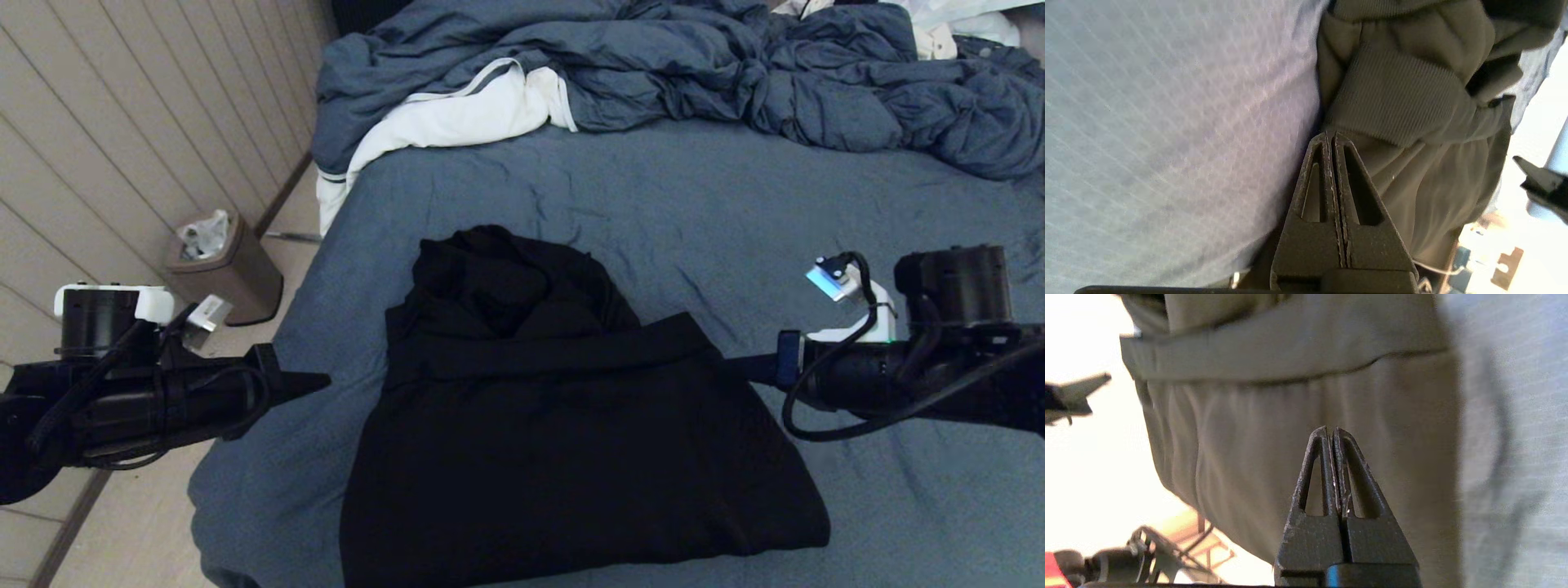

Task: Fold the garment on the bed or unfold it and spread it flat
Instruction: Fold the black sweatshirt

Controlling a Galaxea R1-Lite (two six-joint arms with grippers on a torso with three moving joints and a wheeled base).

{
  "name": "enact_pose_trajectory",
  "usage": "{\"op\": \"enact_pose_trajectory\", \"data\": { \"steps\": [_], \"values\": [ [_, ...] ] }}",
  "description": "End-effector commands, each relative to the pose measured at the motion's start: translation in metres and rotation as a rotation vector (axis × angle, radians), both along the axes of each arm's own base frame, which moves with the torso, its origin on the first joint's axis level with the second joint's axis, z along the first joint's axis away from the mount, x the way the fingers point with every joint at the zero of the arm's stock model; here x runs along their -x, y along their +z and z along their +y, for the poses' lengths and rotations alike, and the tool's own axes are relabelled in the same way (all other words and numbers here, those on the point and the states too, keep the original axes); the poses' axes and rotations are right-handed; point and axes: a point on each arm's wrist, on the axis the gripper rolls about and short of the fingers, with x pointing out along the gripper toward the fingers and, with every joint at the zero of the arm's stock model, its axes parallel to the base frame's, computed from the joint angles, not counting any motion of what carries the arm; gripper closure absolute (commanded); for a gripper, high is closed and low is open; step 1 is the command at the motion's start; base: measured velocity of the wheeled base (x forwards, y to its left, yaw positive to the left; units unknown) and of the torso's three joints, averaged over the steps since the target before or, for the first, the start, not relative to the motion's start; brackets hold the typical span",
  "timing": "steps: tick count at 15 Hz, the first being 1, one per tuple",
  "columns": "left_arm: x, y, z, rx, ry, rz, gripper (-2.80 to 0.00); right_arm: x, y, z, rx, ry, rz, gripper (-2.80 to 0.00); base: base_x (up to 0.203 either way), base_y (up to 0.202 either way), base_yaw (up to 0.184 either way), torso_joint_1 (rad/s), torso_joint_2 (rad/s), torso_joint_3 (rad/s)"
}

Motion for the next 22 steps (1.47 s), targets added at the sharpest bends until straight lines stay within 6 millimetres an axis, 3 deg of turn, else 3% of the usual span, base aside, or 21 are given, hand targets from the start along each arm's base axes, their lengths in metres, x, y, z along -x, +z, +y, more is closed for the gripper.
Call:
{"op": "enact_pose_trajectory", "data": {
  "steps": [1,2,3,9,12,14,18,22],
  "values": [
    [-0.001,-0.003,-0.001,0.005,-0.003,0.017,-2.80,-0.001,0.000,-0.002,-0.003,-0.007,-0.001,0.00,0.000,0.000,0.000,0.000,0.00,0.000],
    [-0.001,-0.003,0.000,0.004,0.000,0.015,-2.80,0.001,0.001,-0.002,-0.002,-0.007,-0.005,0.00,0.000,0.000,0.000,0.000,0.00,0.000],
    [0.000,0.000,0.000,0.005,-0.004,0.002,-2.80,0.002,0.002,-0.002,-0.002,-0.006,-0.006,-2.80,0.000,0.000,0.000,0.000,0.00,0.000],
    [0.014,0.010,0.000,0.014,-0.024,-0.035,-2.80,0.010,0.013,-0.008,-0.003,-0.024,-0.051,-2.80,0.000,0.000,0.000,0.000,0.00,0.000],
    [0.018,0.002,-0.008,0.041,-0.105,0.001,-2.80,0.007,0.009,-0.012,0.018,-0.029,-0.049,-2.80,0.000,0.000,0.000,0.000,0.00,0.000],
    [0.015,-0.009,-0.014,0.034,-0.123,0.033,-2.80,0.004,0.004,-0.020,0.045,-0.043,-0.044,-2.80,0.000,0.000,0.000,0.000,0.00,0.000],
    [0.012,-0.030,-0.021,-0.017,-0.186,0.066,-2.80,-0.015,-0.027,-0.025,0.088,-0.034,0.039,-2.80,0.000,0.000,0.000,0.000,0.00,0.000],
    [0.017,-0.032,-0.029,-0.021,-0.226,0.073,-2.80,-0.010,-0.035,-0.020,0.101,-0.007,0.054,-2.80,0.000,0.000,0.000,0.000,0.00,0.000]
  ]
}}
